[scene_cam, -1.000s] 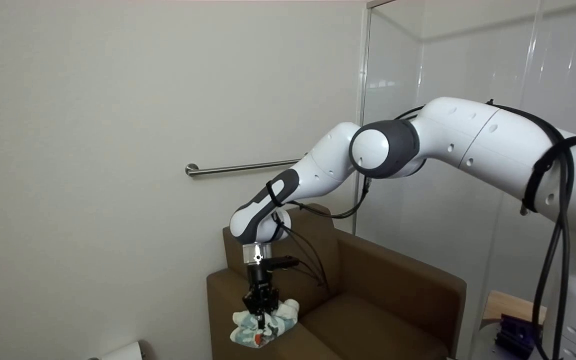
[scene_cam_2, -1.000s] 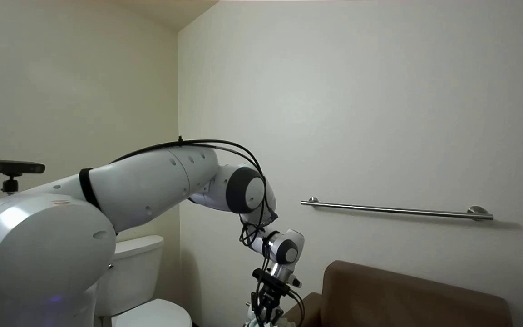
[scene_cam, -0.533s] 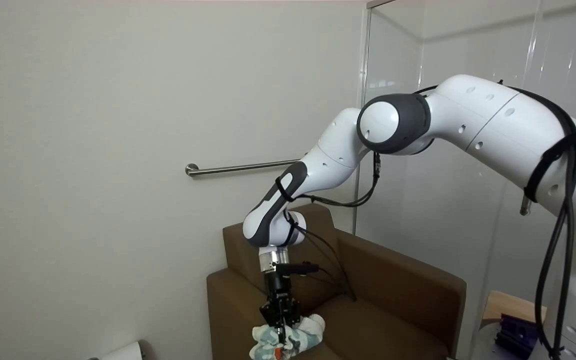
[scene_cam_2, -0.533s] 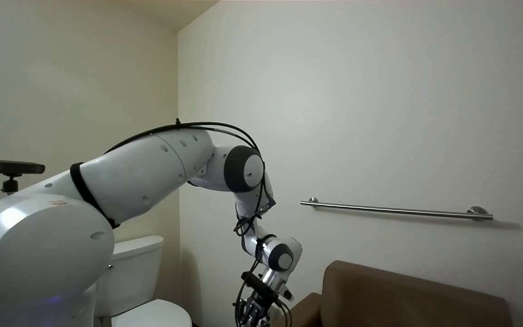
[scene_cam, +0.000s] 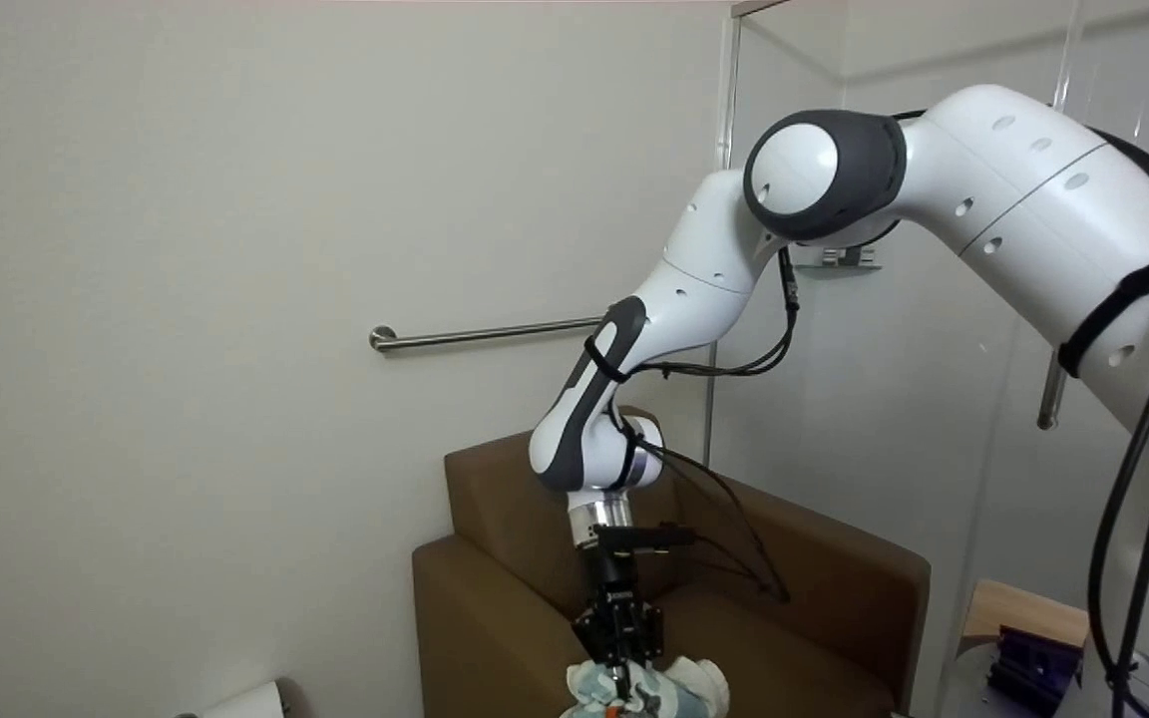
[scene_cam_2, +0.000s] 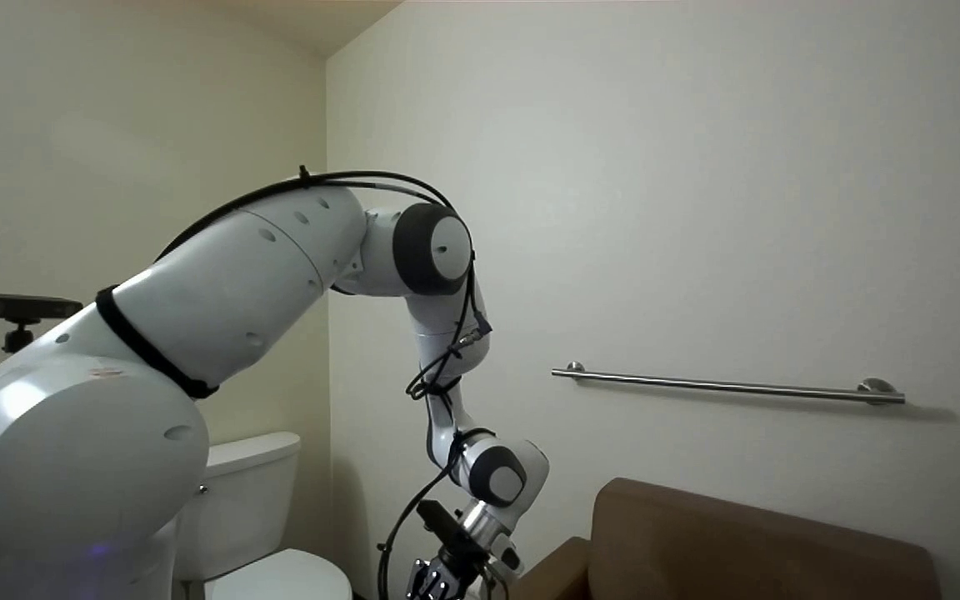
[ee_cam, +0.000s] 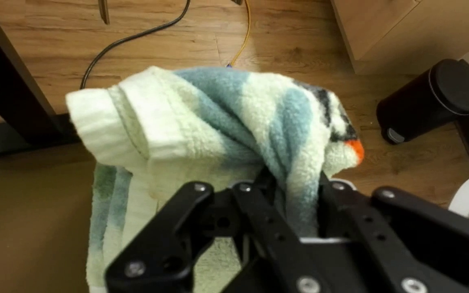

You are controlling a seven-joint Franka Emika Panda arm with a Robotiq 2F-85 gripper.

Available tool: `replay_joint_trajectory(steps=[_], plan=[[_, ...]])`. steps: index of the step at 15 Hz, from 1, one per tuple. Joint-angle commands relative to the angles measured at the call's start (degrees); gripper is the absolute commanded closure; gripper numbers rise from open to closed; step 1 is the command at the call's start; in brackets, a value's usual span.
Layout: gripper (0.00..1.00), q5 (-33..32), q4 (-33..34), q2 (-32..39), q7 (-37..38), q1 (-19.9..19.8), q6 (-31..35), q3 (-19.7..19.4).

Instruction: Move the towel back and forth on the sofa left arm

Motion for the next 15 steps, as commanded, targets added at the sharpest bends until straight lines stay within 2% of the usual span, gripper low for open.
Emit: replay_joint_trajectory(steps=[1, 4, 8, 15], plan=[[0.91, 1.99, -9.88, -6.31, 0.64, -0.26, 3.91, -0.28], [0.91, 0.48, -9.54, -4.44, 0.51, 0.36, 4.58, -0.77], [0.91, -2.61, -3.8, -0.29, 0.94, 1.52, 5.74, -1.77], [0.91, -10.62, 15.57, 8.33, 0.85, 3.32, 4.3, -2.86]])
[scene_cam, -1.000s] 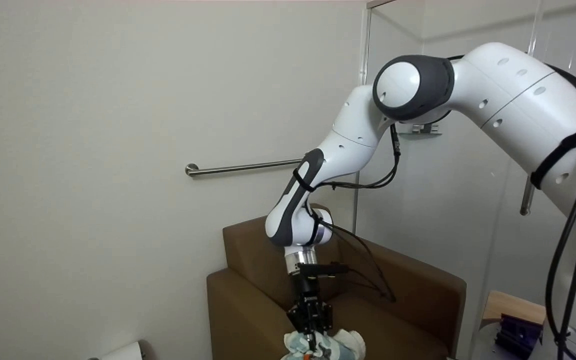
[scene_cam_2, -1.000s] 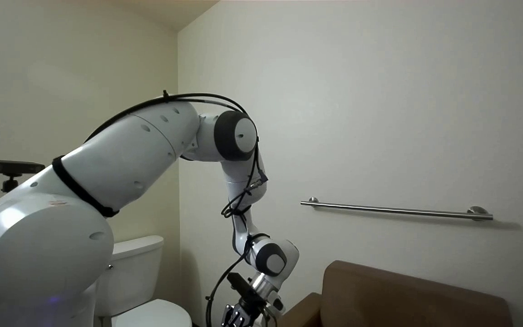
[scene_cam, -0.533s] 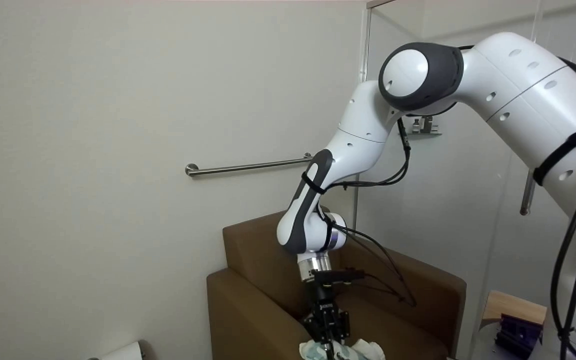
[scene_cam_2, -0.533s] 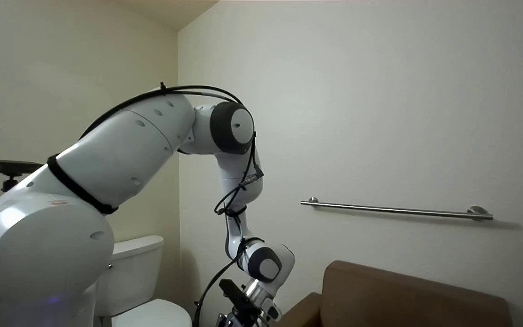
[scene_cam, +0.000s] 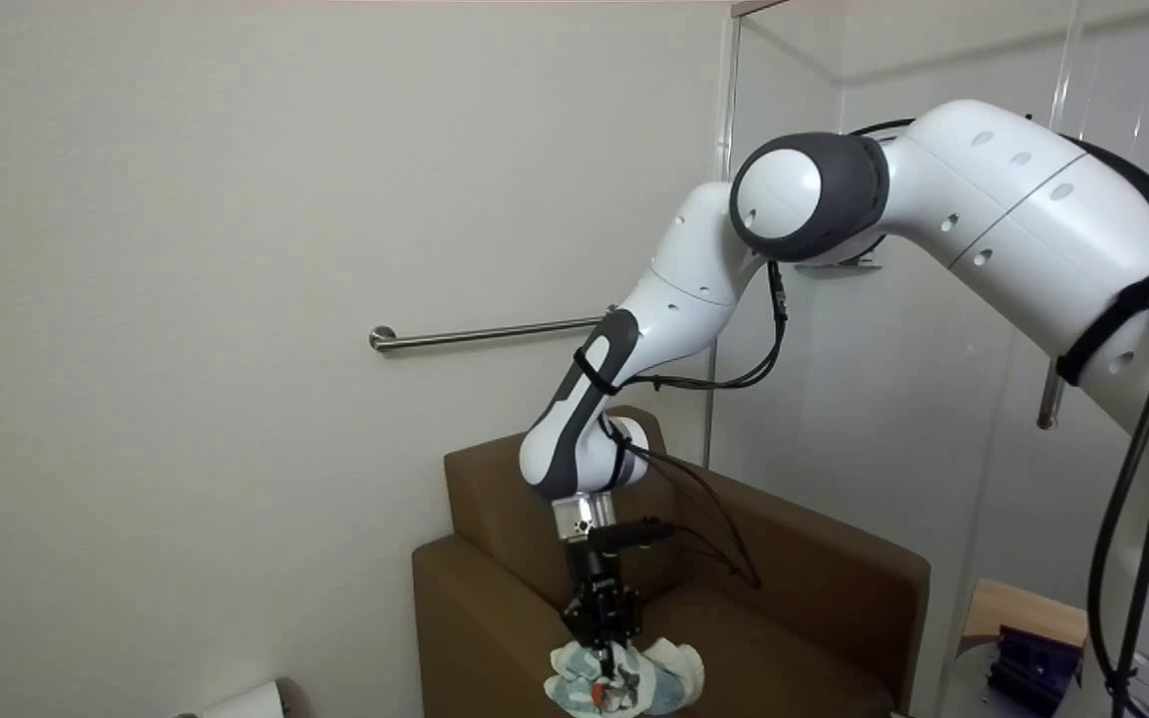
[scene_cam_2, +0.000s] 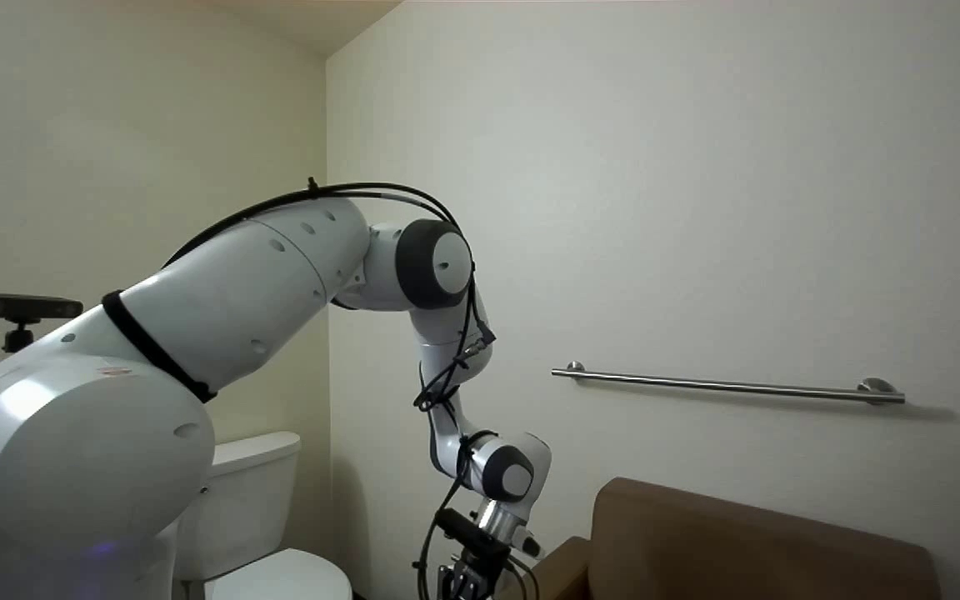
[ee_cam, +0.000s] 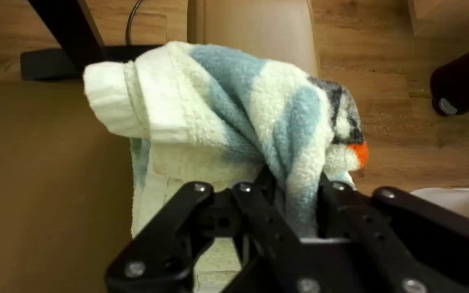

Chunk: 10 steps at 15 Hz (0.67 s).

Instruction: Move the towel back and forth on the sofa left arm

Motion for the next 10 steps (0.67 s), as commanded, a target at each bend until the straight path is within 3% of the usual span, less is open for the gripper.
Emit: replay_joint_trajectory(steps=[1, 10], plan=[[0.91, -3.81, 11.81, 5.8, 0.78, 1.16, -1.34, -0.51], [0.91, -7.47, 36.99, 16.18, 0.29, 1.28, -4.41, -0.61]])
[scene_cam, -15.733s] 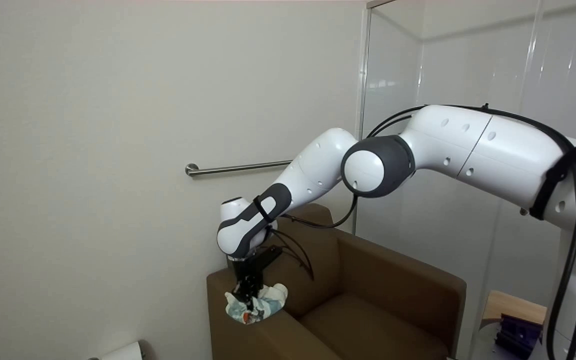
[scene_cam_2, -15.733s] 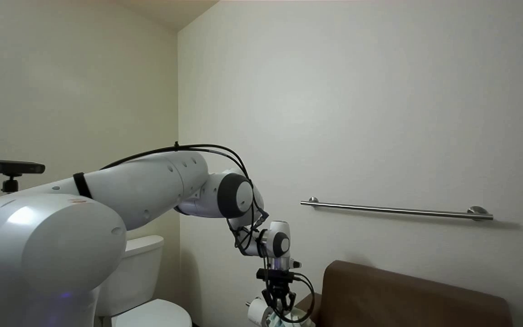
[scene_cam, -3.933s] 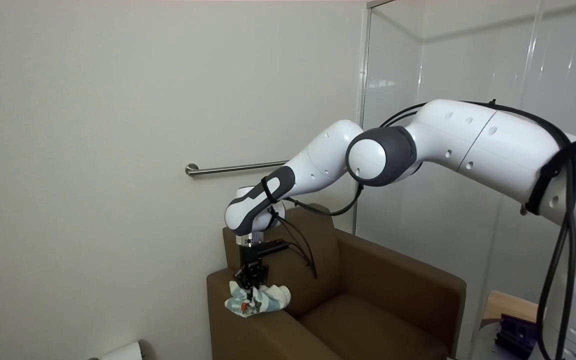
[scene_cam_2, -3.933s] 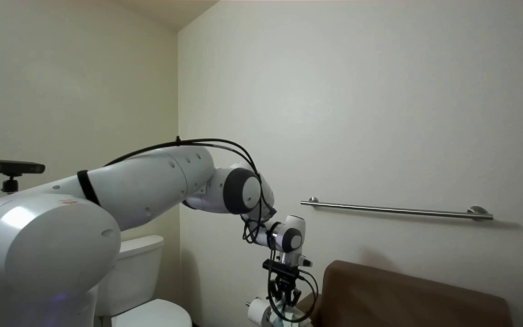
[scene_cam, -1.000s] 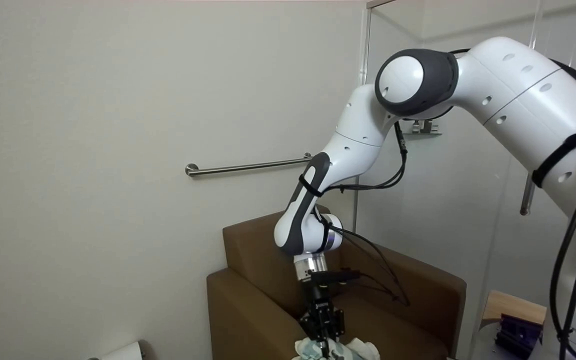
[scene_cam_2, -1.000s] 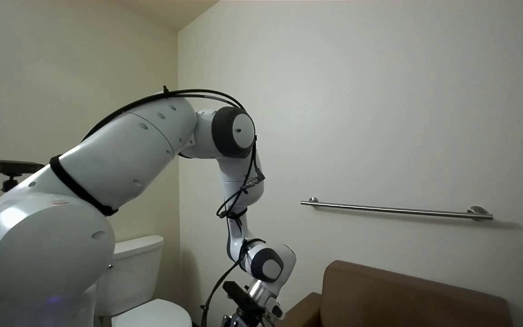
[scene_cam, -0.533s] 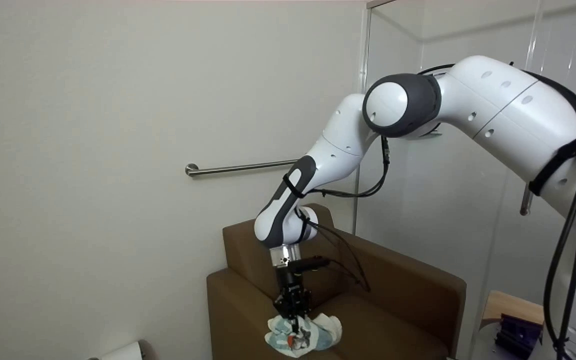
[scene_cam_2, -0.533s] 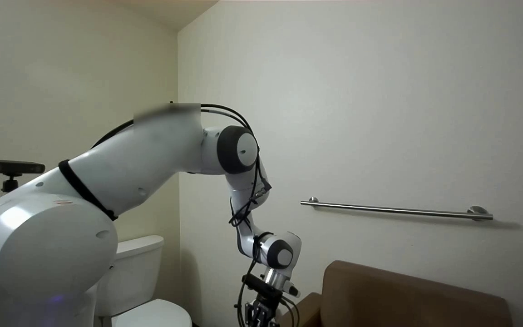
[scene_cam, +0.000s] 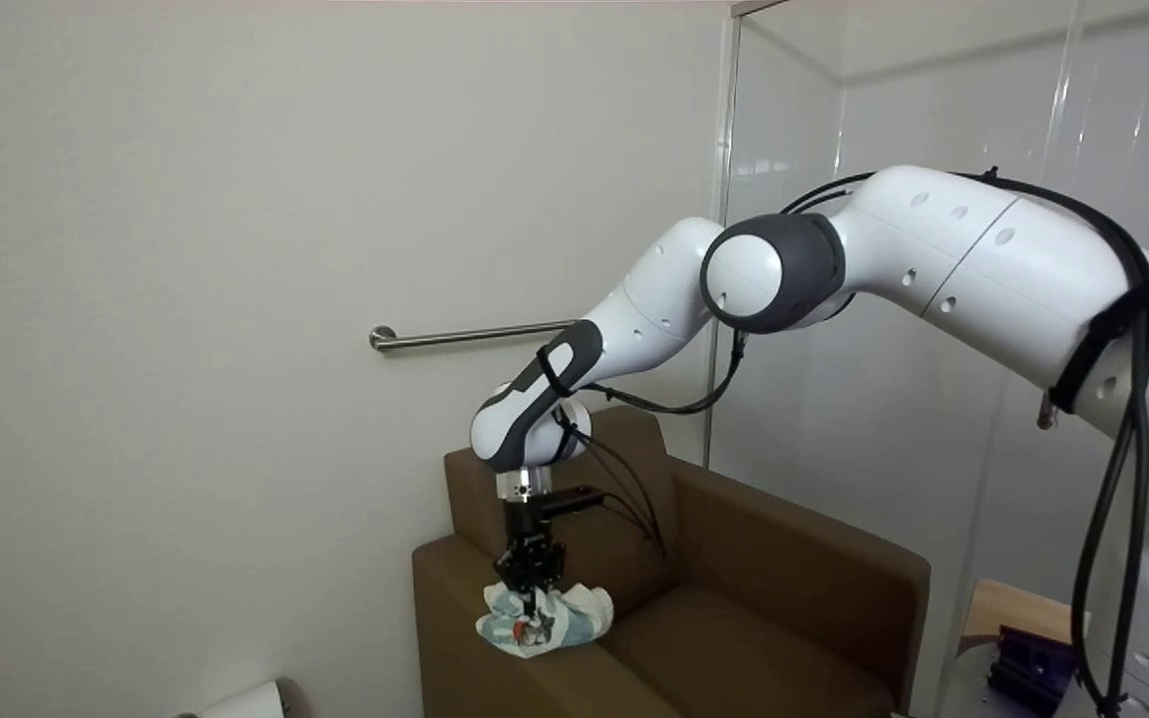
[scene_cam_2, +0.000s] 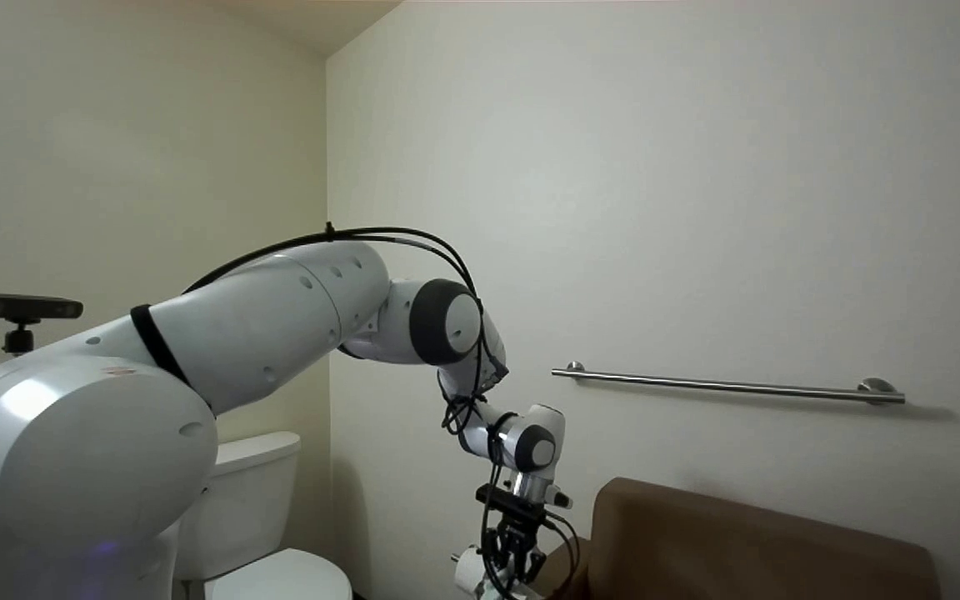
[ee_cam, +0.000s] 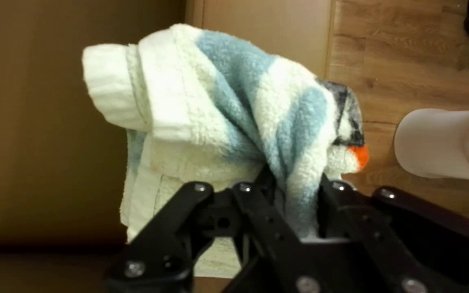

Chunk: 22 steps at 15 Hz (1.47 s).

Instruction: Move the towel back and forth on the sofa left arm

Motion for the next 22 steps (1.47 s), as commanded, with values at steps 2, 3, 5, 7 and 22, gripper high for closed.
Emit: replay_joint_trajectory(steps=[2, 3, 5, 7, 22], plan=[[0.91, -2.31, 12.78, 5.58, -0.1, 0.09, -2.41, -0.08], [0.91, -2.32, 14.64, 6.38, -0.17, 0.05, -2.74, 0.07], [0.91, -2.3, 17.42, 7.5, -0.76, -0.01, -3.66, 0.38], [0.91, -1.58, 19.18, 8.05, -2.03, -0.72, -4.5, 1.28], [0.91, 1.02, 3.02, 2.87, -9.97, -4.38, -8.61, 7.6]])
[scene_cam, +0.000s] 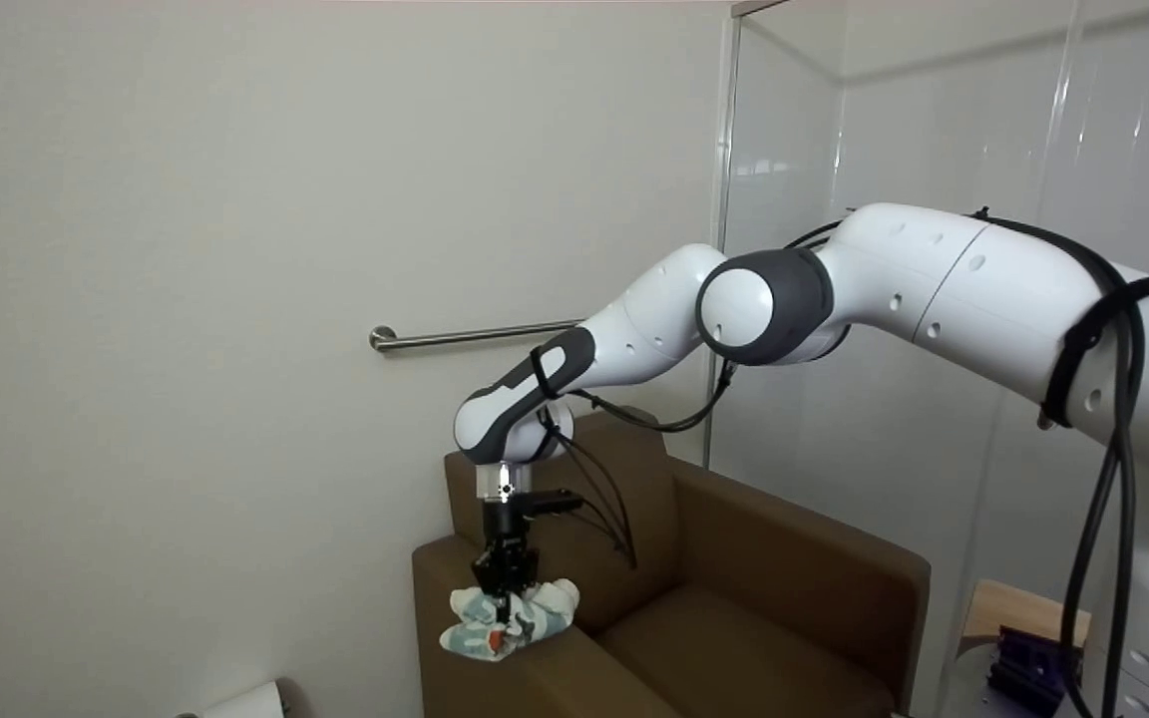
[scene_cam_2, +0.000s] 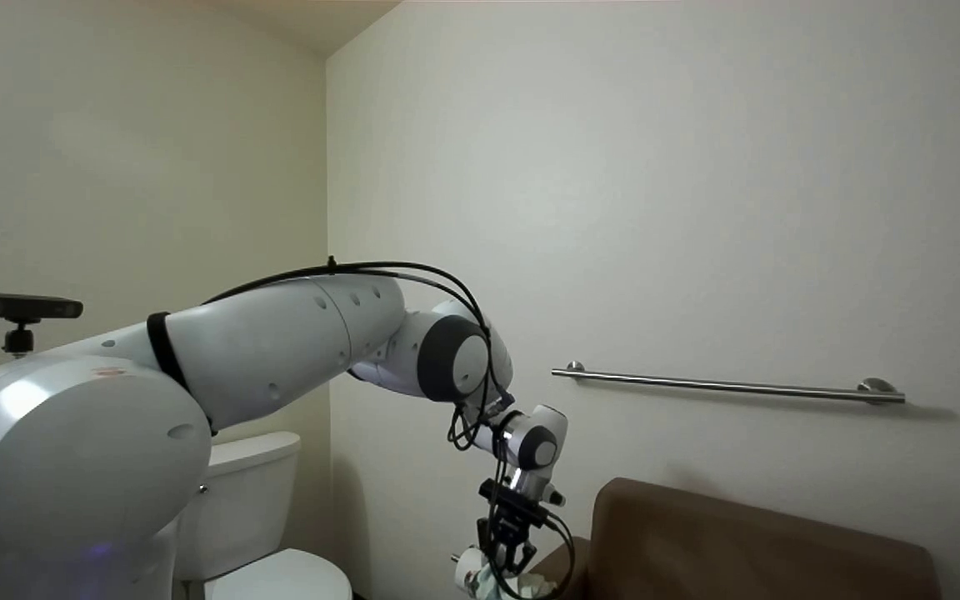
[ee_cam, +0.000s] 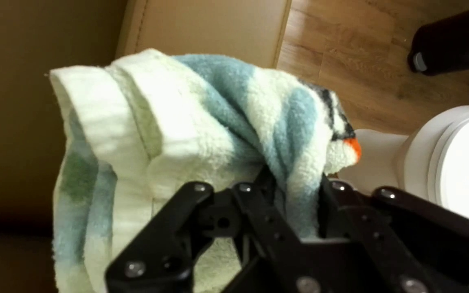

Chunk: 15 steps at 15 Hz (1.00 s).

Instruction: Move the towel back and forth on the sofa left arm

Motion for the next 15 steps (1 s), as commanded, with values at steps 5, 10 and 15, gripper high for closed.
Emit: replay_joint_trajectory(steps=[5, 10, 15], plan=[[0.91, 3.85, -20.86, -7.98, 0.01, -3.65, -0.5, 2.36], [0.91, 8.33, -33.26, -15.24, 1.75, -4.55, 0.6, 0.1], [0.91, 12.94, -42.95, -20.07, 1.41, -5.09, -0.04, -0.48]])
